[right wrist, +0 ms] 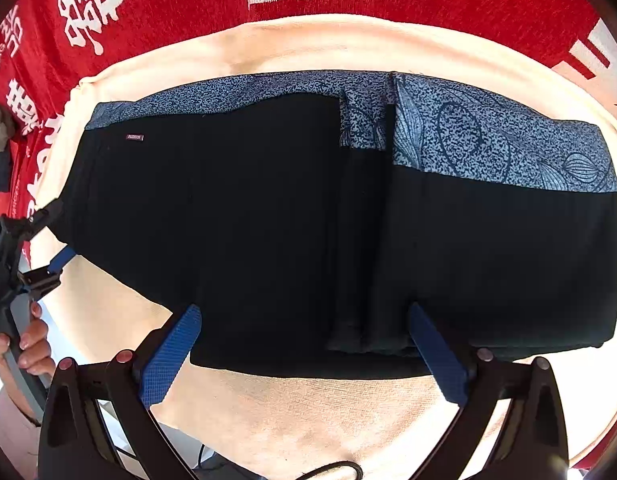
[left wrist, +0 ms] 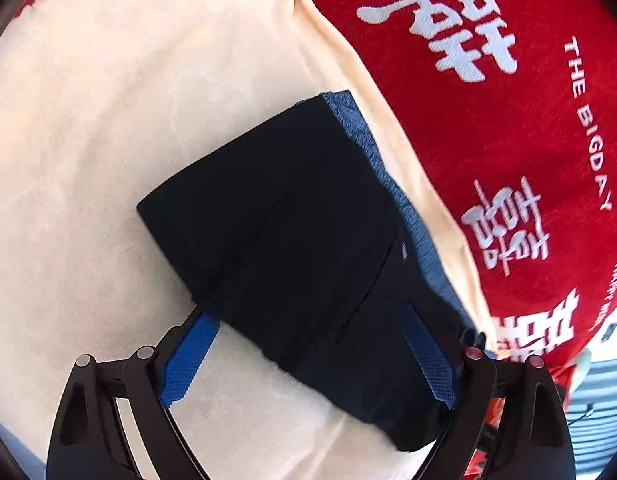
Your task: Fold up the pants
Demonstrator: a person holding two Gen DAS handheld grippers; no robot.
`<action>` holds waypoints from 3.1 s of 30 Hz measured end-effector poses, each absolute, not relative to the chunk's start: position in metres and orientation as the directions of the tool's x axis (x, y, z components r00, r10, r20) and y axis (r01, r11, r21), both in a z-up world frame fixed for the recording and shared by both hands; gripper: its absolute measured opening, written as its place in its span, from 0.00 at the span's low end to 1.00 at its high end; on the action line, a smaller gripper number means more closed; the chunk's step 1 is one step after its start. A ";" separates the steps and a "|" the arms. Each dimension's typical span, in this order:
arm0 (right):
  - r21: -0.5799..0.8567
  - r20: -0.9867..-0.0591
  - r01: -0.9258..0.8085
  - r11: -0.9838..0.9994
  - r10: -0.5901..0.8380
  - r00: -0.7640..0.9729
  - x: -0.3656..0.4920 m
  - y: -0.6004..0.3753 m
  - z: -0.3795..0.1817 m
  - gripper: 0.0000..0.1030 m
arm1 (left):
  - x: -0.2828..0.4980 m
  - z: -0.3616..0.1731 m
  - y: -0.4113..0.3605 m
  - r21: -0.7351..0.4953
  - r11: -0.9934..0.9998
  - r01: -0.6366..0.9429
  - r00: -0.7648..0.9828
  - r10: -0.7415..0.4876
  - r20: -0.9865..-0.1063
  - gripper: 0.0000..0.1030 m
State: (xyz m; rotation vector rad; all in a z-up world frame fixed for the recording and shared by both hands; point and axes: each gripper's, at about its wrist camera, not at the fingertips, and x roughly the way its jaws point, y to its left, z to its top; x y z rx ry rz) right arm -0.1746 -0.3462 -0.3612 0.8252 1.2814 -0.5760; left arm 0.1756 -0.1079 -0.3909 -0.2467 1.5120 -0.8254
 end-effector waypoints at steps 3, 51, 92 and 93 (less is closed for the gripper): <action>0.215 -0.974 0.777 0.592 0.069 0.218 -0.175 -0.346 -0.361 1.00 | 0.180 -0.390 -0.109 -0.643 0.707 0.295 -0.151 -0.630 -0.762 0.93; 0.481 -0.859 0.401 0.779 0.511 0.038 0.136 -0.324 -0.339 0.19 | 0.057 -0.323 -0.201 0.169 0.478 0.862 0.366 -0.356 -0.860 0.35; 0.775 -0.632 0.608 0.174 0.246 0.735 -0.388 -0.494 -0.366 0.23 | -0.309 -0.307 -0.362 0.148 -0.162 0.976 0.076 -0.385 -0.920 0.65; 0.775 -0.631 0.607 0.173 0.244 0.736 -0.392 -0.496 -0.371 0.23 | -0.306 -0.307 -0.362 0.124 -0.152 0.981 0.059 -0.377 -0.924 0.69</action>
